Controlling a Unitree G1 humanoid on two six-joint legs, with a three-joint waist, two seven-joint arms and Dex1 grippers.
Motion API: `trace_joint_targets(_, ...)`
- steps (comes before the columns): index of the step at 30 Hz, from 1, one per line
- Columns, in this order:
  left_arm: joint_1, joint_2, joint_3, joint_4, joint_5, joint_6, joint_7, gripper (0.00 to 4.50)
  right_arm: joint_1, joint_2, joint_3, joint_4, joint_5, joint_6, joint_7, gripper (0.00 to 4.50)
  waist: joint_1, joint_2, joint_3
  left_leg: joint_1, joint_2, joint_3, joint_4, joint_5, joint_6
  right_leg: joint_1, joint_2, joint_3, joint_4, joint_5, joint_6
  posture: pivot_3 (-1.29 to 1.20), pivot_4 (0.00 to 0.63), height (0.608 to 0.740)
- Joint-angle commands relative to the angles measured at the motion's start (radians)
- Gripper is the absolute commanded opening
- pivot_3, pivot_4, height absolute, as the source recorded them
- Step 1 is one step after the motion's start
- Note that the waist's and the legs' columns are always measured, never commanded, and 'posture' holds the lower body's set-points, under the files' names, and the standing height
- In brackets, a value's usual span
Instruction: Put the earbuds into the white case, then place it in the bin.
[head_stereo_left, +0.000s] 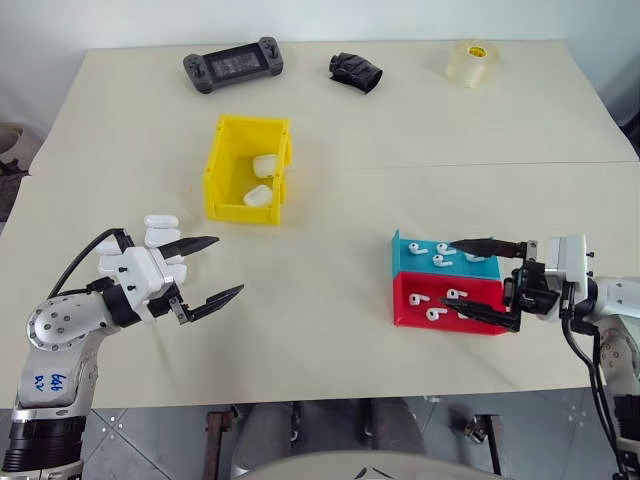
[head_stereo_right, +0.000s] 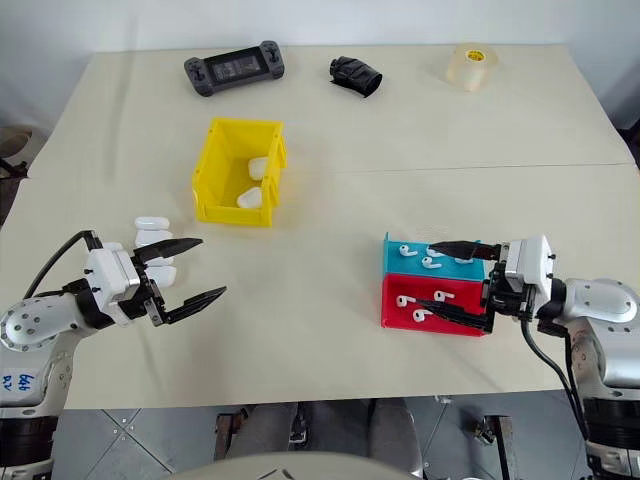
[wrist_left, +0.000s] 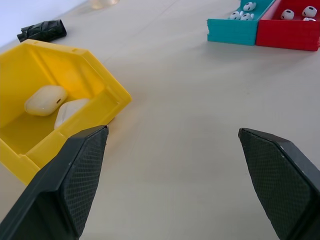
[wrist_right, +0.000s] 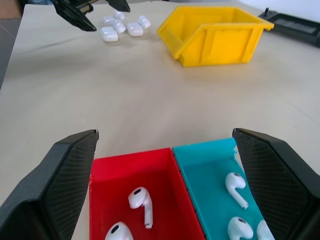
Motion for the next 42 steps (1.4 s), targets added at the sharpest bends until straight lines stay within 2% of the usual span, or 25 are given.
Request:
trace_joint_targets(1, -0.002, -0.005, 0.019, -0.018, 0.003, -0.017, 0.025, 4.44, -0.02, 0.011, 0.007, -0.002, 0.002, -0.019, 0.004, 4.5, 0.0, 0.0, 0.0, 0.0, 0.0, 0.0, 0.0, 0.0, 0.0, 0.0, 0.0, 0.0, 0.0, 0.0, 0.0, 0.0, 0.15, 0.74)
trace_joint_targets(4, 0.031, -0.016, 0.059, -0.036, -0.009, 0.004, 0.076, 4.44, -0.045, 0.033, 0.032, -0.009, 0.006, -0.024, 0.005, 4.5, -0.001, 0.0, 0.0, 0.0, 0.0, 0.0, 0.0, 0.0, 0.0, 0.0, 0.0, 0.0, 0.0, 0.0, 0.0, 0.0, 0.15, 0.74)
trace_joint_targets(7, 0.093, -0.052, 0.162, -0.078, -0.05, 0.066, 0.187, 4.44, -0.078, 0.067, 0.07, -0.038, 0.019, -0.012, -0.001, 4.5, -0.009, 0.0, 0.0, 0.0, 0.0, 0.0, 0.0, 0.0, 0.0, 0.0, 0.0, 0.0, 0.0, 0.0, 0.0, 0.0, 0.15, 0.74)
trace_joint_targets(10, 0.182, -0.113, 0.259, -0.144, -0.053, 0.104, 0.306, 4.44, -0.105, 0.111, 0.102, -0.07, 0.031, 0.0, -0.024, 4.5, -0.01, -0.001, 0.0, 0.0, 0.002, -0.001, 0.0, 0.0, -0.001, 0.0, 0.001, -0.001, 0.0, 0.0, 0.0, 0.0, 0.15, 0.74)
trace_joint_targets(13, 0.317, -0.217, 0.348, -0.253, -0.047, 0.183, 0.462, 4.44, -0.125, 0.178, 0.141, -0.123, 0.027, -0.001, -0.081, 4.5, -0.007, -0.001, 0.0, 0.0, 0.001, -0.001, 0.0, -0.001, -0.001, 0.0, 0.0, -0.001, 0.0, 0.0, 0.0, 0.0, 0.15, 0.74)
trace_joint_targets(17, 0.507, -0.298, 0.359, -0.35, 0.02, 0.208, 0.52, 4.44, -0.151, 0.23, 0.179, -0.14, 0.01, -0.02, -0.099, 4.5, -0.001, -0.003, 0.0, 0.0, 0.001, -0.001, 0.0, -0.002, -0.002, 0.0, 0.0, 0.0, -0.001, 0.0, 0.0, 0.0, 0.15, 0.74)
trace_joint_targets(22, 0.524, -0.302, 0.367, -0.427, 0.011, 0.347, 0.613, 4.44, -0.153, 0.222, 0.199, -0.109, -0.009, -0.066, -0.052, 4.5, 0.022, -0.004, 0.0, 0.0, 0.001, -0.003, 0.001, -0.003, -0.002, 0.001, 0.0, 0.0, -0.006, 0.0, -0.001, 0.0, 0.15, 0.74)
trace_joint_targets(28, 0.349, -0.19, 0.332, -0.564, -0.047, 0.806, 0.782, 4.44, -0.139, 0.172, 0.175, -0.058, -0.01, -0.073, -0.01, 4.5, 0.016, -0.004, 0.0, 0.0, 0.001, -0.004, 0.001, -0.003, -0.003, 0.0, 0.0, 0.0, -0.004, 0.0, -0.002, 0.0, 0.15, 0.74)
trace_joint_targets(30, 0.249, -0.229, 0.371, -0.618, -0.08, 1.045, 0.9, 4.44, -0.125, 0.165, 0.173, -0.07, -0.006, -0.07, -0.008, 4.5, 0.012, -0.003, -0.001, 0.0, 0.001, -0.004, 0.001, -0.003, -0.003, 0.0, 0.001, -0.001, 0.0, 0.0, -0.002, 0.0, 0.15, 0.74)
trace_joint_targets(32, 0.165, -0.259, 0.405, -0.657, -0.118, 1.235, 0.95, 4.44, -0.12, 0.16, 0.17, -0.082, 0.0, -0.063, -0.012, 4.5, 0.008, -0.004, -0.001, 0.0, 0.001, -0.003, 0.001, -0.003, -0.003, 0.0, 0.001, 0.0, 0.001, 0.0, -0.002, 0.0, 0.15, 0.74)
trace_joint_targets(36, -0.06, -0.223, 0.376, -0.673, -0.104, 1.576, 0.971, 4.44, -0.1, 0.149, 0.168, -0.101, 0.003, -0.052, -0.015, 4.5, 0.009, -0.004, -0.001, 0.0, 0.001, -0.004, 0.001, -0.003, -0.003, 0.0, 0.002, -0.001, 0.003, 0.0, -0.002, 0.0, 0.15, 0.74)
trace_joint_targets(38, -0.129, -0.222, 0.361, -0.66, -0.092, 1.657, 0.99, 4.44, -0.098, 0.152, 0.169, -0.115, 0.007, -0.043, -0.027, 4.5, 0.015, -0.004, -0.001, 0.0, 0.001, -0.005, 0.002, -0.002, -0.004, 0.0, 0.002, -0.001, 0.003, 0.0, -0.002, 0.0, 0.15, 0.74)
trace_joint_targets(42, -0.185, -0.236, 0.312, -0.617, -0.113, 1.666, 1.025, 4.44, -0.082, 0.164, 0.177, -0.152, 0.006, -0.031, -0.059, 4.5, 0.015, -0.004, -0.001, 0.0, 0.001, -0.005, 0.002, -0.002, -0.005, 0.0, 0.002, -0.001, 0.003, 0.0, -0.002, 0.0, 0.15, 0.74)
